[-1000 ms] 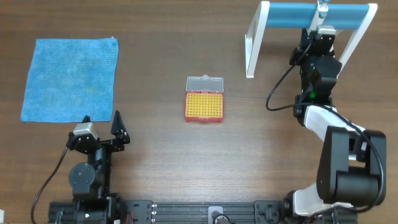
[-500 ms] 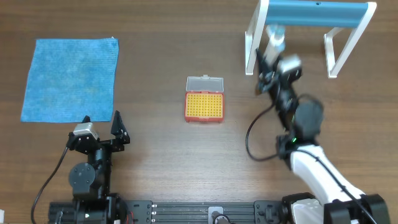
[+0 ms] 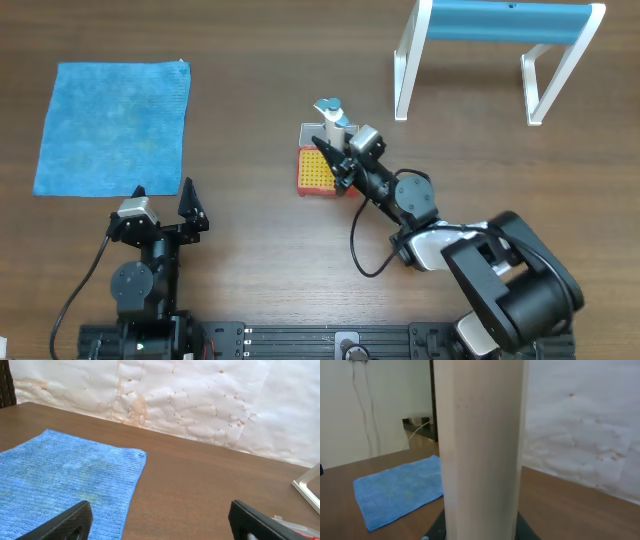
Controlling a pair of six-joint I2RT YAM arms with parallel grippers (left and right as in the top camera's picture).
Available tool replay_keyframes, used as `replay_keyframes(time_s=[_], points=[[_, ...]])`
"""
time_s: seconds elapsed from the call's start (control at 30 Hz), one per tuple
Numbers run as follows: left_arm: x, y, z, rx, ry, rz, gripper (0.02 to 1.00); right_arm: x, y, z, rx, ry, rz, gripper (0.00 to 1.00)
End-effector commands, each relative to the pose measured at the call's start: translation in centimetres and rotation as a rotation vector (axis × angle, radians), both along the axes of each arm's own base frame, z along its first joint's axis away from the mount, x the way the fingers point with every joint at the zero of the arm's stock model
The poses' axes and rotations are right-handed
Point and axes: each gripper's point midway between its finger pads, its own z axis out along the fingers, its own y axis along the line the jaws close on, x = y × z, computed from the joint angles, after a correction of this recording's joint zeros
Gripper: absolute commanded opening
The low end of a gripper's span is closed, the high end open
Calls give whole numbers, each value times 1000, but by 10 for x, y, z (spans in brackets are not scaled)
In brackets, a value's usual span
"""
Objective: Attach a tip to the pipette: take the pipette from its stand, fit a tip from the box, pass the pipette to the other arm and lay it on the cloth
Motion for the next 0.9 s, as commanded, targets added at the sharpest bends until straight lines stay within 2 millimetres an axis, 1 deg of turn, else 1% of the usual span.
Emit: replay_keyframes(time_s=[0.03,0.17,0.27,0.33,0.5,0.67,0.9], points=[[0,3,-1,-4,3,16,879,9,14,-1,16,7,22,80],[0,3,-1,-4,3,16,879,14,17,-11,6,24,21,80],[0,3,-1,-4,3,16,879,16,18,-24,-10,52,21,80],[0,3,-1,-4,3,16,879,17,18,-30,-17,63,21,80],[0,3,-1,-4,3,16,879,17,19,-30,-17,63,21,80],[0,3,-1,-4,3,16,879,20,20,-25,-10,51,21,82],[0,3,-1,-4,3,16,879,20,20,-30,-17,63,22,80]])
